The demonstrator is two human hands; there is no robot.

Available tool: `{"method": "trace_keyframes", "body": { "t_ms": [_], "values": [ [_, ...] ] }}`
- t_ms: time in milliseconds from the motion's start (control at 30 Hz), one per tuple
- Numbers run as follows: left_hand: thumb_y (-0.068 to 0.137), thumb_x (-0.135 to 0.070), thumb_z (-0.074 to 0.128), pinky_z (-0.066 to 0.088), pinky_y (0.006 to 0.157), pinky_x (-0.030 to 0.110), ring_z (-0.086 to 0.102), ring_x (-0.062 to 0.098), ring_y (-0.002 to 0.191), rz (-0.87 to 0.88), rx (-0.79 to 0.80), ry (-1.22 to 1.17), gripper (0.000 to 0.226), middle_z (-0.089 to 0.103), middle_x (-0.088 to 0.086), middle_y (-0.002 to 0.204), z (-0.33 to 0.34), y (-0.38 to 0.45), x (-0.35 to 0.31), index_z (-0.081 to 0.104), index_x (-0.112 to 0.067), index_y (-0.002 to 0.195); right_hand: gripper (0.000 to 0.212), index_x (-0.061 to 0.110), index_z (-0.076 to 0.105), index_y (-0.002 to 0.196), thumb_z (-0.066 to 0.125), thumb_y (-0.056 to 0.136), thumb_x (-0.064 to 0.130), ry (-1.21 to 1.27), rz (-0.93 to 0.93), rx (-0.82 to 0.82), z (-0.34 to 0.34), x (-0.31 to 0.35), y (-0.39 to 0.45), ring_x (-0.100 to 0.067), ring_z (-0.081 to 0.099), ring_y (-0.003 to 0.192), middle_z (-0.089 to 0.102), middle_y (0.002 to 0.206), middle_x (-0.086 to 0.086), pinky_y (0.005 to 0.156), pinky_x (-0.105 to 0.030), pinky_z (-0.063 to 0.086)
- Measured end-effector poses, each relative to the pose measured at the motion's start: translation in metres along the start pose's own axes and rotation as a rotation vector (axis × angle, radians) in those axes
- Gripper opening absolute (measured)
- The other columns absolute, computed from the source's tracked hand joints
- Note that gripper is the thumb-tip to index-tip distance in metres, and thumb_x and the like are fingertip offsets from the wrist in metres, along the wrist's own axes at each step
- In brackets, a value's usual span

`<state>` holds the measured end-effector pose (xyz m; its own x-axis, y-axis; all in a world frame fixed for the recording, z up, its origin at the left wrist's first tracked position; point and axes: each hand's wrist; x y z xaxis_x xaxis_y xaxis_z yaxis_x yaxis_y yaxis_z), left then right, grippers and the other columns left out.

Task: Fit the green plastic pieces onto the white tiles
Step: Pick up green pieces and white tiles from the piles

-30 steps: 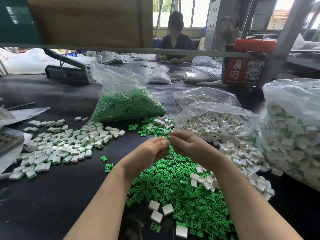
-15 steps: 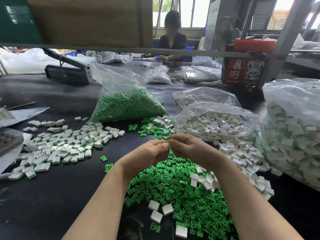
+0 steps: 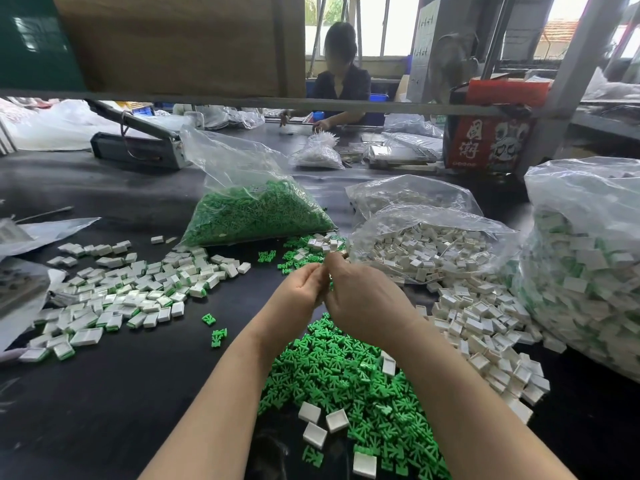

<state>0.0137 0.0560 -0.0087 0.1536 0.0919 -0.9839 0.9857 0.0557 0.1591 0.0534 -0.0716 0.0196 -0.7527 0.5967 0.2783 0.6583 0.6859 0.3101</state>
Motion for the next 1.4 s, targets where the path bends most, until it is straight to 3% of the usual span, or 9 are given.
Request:
{"method": "trace_keyframes", "body": {
  "t_ms": [100,267,400,600,700,800,933,1133,1400],
  "values": [
    [0.106,-0.019,0.036,0.046,0.063,0.007,0.063,-0.007,0.071,-0.032,0.01,-0.051,0.025,0.07,-0.017,0.072,0.003,0.0,0.001,0.059,-0.014,0.098,0.012,0.015,0.043,0.103,0.044,0.091,0.017,-0.053,0.032,0.015,0.004,-0.001,-0.001,-0.031,0.05,0.068,0.064,0.088,-0.011,0.059,-0.034,0.03],
    [0.105,-0.017,0.04,0.037,0.056,0.01,0.044,-0.002,0.056,0.071,-0.137,0.075,0.029,0.051,-0.015,0.059,0.003,0.001,0.0,0.054,-0.012,0.08,0.047,0.021,0.049,0.14,0.044,0.094,0.012,0.304,0.163,0.007,-0.001,-0.007,0.005,-0.016,0.059,0.067,0.071,0.098,-0.013,0.06,-0.027,0.045],
    [0.102,-0.017,0.045,0.041,0.069,0.005,0.058,-0.009,0.074,0.135,-0.193,0.043,0.023,0.067,-0.02,0.079,0.004,0.001,-0.004,0.065,-0.006,0.102,0.029,0.009,0.065,0.11,0.039,0.104,0.023,0.764,0.398,-0.085,-0.003,-0.012,0.008,0.003,0.046,0.04,0.07,0.074,-0.01,0.047,-0.023,0.037],
    [0.086,-0.035,0.055,0.045,0.1,0.03,0.057,0.019,0.115,0.106,-0.201,-0.038,0.018,0.053,0.022,0.127,0.013,-0.001,-0.01,0.065,-0.028,0.099,0.063,0.014,0.063,0.087,0.025,0.098,0.063,1.207,0.499,0.144,-0.005,-0.014,0.001,-0.009,0.047,0.047,0.065,0.065,-0.001,0.042,-0.021,0.027],
    [0.089,-0.03,0.055,0.046,0.084,0.018,0.059,0.005,0.094,0.115,-0.173,-0.026,0.017,0.051,0.02,0.12,0.015,-0.002,-0.011,0.067,-0.024,0.099,0.063,0.014,0.064,0.085,0.029,0.096,0.065,1.334,0.482,0.185,-0.001,-0.016,0.004,-0.009,0.045,0.051,0.062,0.066,-0.002,0.046,-0.023,0.025],
    [0.097,-0.018,0.053,0.045,0.071,0.011,0.058,-0.006,0.076,0.094,-0.144,-0.042,0.016,0.052,0.018,0.111,0.014,-0.001,-0.01,0.067,-0.016,0.105,0.062,0.005,0.062,0.113,0.035,0.098,0.059,1.404,0.449,0.209,0.003,-0.018,0.005,-0.009,0.043,0.053,0.06,0.068,-0.002,0.048,-0.023,0.025],
    [0.098,-0.01,0.054,0.05,0.076,0.025,0.065,0.013,0.086,0.089,-0.201,-0.108,0.02,0.066,0.023,0.11,0.014,0.0,-0.01,0.065,-0.003,0.114,0.057,0.006,0.061,0.104,0.047,0.089,0.059,1.431,0.392,0.169,0.005,-0.019,0.005,-0.011,0.044,0.057,0.062,0.073,-0.004,0.053,-0.026,0.026],
    [0.081,-0.02,0.065,0.051,0.063,0.032,0.057,0.022,0.066,0.137,-0.35,-0.088,0.015,0.067,0.019,0.093,0.016,0.0,-0.012,0.071,-0.012,0.093,0.049,0.012,0.059,0.086,0.044,0.091,0.058,1.447,0.385,0.249,0.005,-0.02,0.004,-0.014,0.042,0.059,0.059,0.07,-0.006,0.055,-0.027,0.025],
    [0.079,-0.019,0.058,0.043,0.043,0.024,0.05,0.014,0.043,0.112,-0.314,-0.194,0.013,0.059,0.001,0.058,0.02,0.0,-0.014,0.065,-0.01,0.084,0.053,0.007,0.053,0.11,0.031,0.1,0.055,1.467,0.28,0.291,0.01,-0.02,0.005,-0.018,0.039,0.064,0.051,0.073,-0.009,0.058,-0.031,0.023]
  ]
}}
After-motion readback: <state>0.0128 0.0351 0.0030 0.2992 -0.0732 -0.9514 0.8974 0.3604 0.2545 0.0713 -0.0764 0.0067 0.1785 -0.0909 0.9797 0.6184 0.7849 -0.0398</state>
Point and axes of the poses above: each hand's wrist, its own y-axis towards the middle knuckle, its own z-axis out of the palm, x = y × z
